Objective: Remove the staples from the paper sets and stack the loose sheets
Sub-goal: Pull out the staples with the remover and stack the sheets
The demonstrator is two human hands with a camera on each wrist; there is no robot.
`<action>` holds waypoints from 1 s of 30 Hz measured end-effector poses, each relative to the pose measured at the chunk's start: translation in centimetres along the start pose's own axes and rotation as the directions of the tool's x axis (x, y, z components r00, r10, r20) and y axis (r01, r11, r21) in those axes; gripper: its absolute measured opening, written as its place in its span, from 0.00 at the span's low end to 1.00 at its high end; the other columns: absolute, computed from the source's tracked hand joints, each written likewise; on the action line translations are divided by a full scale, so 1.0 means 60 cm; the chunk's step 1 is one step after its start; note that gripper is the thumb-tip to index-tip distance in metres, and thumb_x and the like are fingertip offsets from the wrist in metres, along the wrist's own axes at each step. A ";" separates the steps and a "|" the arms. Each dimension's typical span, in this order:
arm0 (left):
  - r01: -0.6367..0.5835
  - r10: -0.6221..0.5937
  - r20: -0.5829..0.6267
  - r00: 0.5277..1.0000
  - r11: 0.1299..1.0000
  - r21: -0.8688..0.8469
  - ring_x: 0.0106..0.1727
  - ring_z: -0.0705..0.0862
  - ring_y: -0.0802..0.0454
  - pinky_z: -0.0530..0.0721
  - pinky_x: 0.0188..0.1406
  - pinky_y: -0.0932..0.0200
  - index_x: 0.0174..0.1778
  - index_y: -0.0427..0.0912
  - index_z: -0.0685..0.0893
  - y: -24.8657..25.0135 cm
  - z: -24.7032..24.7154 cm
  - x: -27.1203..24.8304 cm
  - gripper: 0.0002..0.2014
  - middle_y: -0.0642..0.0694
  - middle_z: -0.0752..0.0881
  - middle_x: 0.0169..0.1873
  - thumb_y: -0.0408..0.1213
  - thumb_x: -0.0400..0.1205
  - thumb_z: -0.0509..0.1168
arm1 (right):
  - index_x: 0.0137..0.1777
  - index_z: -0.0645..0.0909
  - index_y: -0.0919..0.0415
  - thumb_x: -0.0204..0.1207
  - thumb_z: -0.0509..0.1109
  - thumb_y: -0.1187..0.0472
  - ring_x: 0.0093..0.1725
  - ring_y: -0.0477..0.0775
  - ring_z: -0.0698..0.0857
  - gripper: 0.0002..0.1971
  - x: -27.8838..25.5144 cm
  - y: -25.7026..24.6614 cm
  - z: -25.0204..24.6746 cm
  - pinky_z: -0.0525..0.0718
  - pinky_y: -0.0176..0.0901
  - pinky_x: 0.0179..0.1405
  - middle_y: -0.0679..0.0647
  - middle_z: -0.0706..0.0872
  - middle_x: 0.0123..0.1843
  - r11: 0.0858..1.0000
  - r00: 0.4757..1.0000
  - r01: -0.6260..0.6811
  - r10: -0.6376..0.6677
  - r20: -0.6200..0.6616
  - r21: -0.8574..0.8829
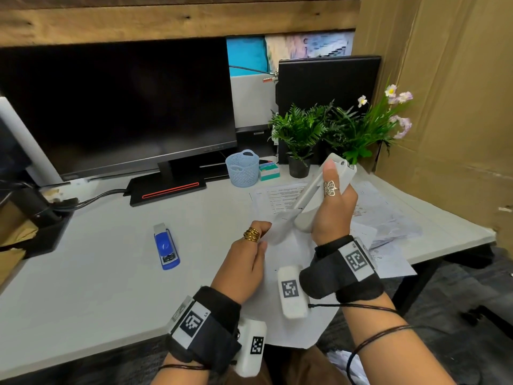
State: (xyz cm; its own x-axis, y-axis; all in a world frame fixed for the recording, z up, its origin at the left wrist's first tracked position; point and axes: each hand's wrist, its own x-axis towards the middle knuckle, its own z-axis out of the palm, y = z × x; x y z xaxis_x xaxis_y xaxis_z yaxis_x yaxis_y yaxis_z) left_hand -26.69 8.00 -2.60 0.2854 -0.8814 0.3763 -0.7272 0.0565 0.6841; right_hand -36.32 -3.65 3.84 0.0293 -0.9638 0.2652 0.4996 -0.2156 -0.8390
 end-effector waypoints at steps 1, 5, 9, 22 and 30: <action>0.012 -0.012 0.006 1.000 1.000 -0.012 0.34 0.78 0.71 0.70 0.40 0.80 0.65 0.49 0.71 -0.002 0.000 -0.001 0.13 0.63 0.77 0.36 0.32 0.86 0.54 | 0.37 0.79 0.52 0.80 0.66 0.57 0.37 0.48 0.81 0.09 -0.001 -0.002 0.000 0.80 0.40 0.39 0.48 0.80 0.32 1.000 1.000 0.004 -0.004 0.009 0.011; 0.050 -0.047 0.028 0.999 0.987 -0.150 0.44 0.83 0.65 0.81 0.43 0.66 0.61 0.64 0.69 0.007 -0.002 -0.002 0.14 0.58 0.84 0.48 0.51 0.80 0.60 | 0.36 0.79 0.53 0.79 0.68 0.59 0.31 0.43 0.82 0.09 -0.006 0.000 0.001 0.81 0.38 0.35 0.45 0.81 0.28 0.999 0.998 -0.035 0.033 0.044 0.037; -0.011 -0.011 -0.139 0.990 0.988 -0.153 0.51 0.83 0.64 0.80 0.47 0.74 0.60 0.55 0.81 0.022 0.003 0.011 0.16 0.58 0.86 0.51 0.54 0.78 0.64 | 0.32 0.79 0.54 0.72 0.72 0.56 0.29 0.47 0.83 0.09 -0.019 0.013 0.004 0.81 0.44 0.35 0.44 0.82 0.23 0.998 0.989 -0.048 0.043 0.141 0.034; -0.078 0.032 -0.257 0.966 0.982 -0.172 0.49 0.81 0.78 0.75 0.49 0.82 0.59 0.53 0.81 0.013 0.010 0.010 0.13 0.62 0.85 0.48 0.33 0.81 0.65 | 0.35 0.80 0.56 0.59 0.69 0.35 0.41 0.63 0.84 0.23 -0.019 0.018 -0.012 0.84 0.65 0.48 0.62 0.83 0.36 0.995 0.981 -0.094 0.099 0.165 -0.038; -0.110 0.068 -0.286 0.956 0.985 -0.133 0.49 0.81 0.79 0.75 0.49 0.82 0.58 0.52 0.82 0.000 0.005 0.001 0.12 0.71 0.82 0.46 0.36 0.80 0.64 | 0.38 0.80 0.58 0.60 0.70 0.36 0.44 0.67 0.86 0.23 -0.014 0.026 -0.015 0.85 0.64 0.52 0.60 0.85 0.37 0.996 0.989 -0.089 0.091 0.115 -0.023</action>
State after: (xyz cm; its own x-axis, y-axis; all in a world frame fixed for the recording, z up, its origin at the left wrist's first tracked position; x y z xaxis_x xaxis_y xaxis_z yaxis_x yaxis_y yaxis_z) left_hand -26.87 7.83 -2.78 0.4021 -0.7043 0.5850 -0.6645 0.2151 0.7157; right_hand -36.33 -3.31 1.90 0.1738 -0.9551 0.2401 0.4751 -0.1323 -0.8699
